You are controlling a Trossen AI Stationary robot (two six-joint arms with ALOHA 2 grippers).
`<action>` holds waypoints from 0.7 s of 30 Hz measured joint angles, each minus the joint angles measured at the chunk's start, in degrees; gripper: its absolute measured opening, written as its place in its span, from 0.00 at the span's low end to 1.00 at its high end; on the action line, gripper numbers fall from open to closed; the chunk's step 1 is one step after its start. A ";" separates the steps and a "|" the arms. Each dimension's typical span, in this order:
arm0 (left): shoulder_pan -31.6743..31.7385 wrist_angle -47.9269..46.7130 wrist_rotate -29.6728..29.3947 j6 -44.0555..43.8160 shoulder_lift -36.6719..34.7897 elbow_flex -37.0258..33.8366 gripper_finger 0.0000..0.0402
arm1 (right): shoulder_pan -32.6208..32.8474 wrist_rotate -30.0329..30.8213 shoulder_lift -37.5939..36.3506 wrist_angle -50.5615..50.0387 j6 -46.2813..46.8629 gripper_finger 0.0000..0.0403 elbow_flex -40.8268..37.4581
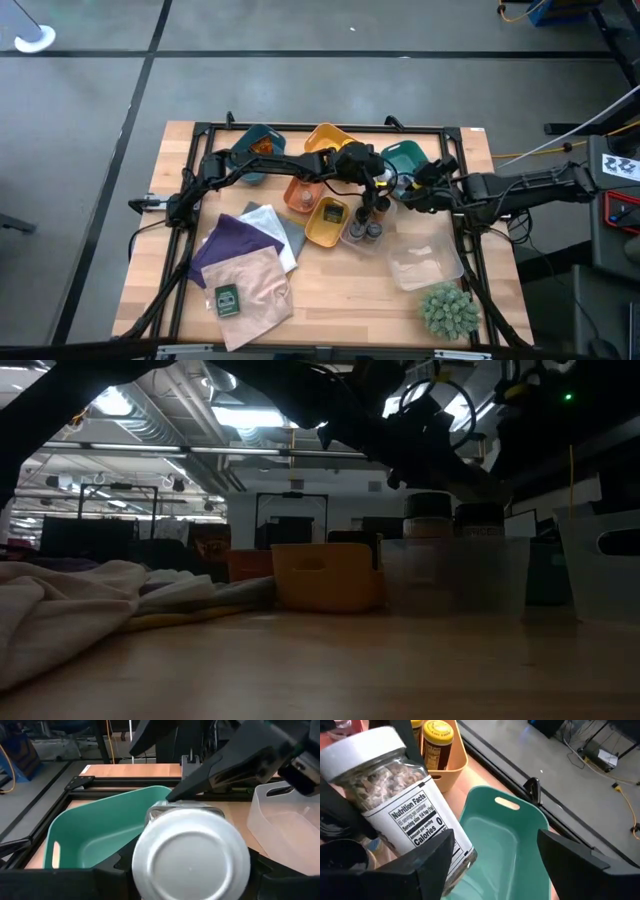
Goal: Sort spices by type
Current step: Put the white seasoning bottle into the green bin
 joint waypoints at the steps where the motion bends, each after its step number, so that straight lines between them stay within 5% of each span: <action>1: 0.00 0.03 0.00 0.04 0.00 0.00 0.46 | 0.02 0.01 -0.01 0.00 -0.01 0.71 0.00; 10: 0.22 0.07 0.00 0.73 -0.33 0.26 0.46 | 0.13 0.94 -3.07 -0.01 -5.03 0.71 2.49; 21: 0.41 -0.84 -0.40 0.54 -0.34 0.24 0.46 | 0.15 -13.30 -5.62 0.66 -18.16 0.71 8.46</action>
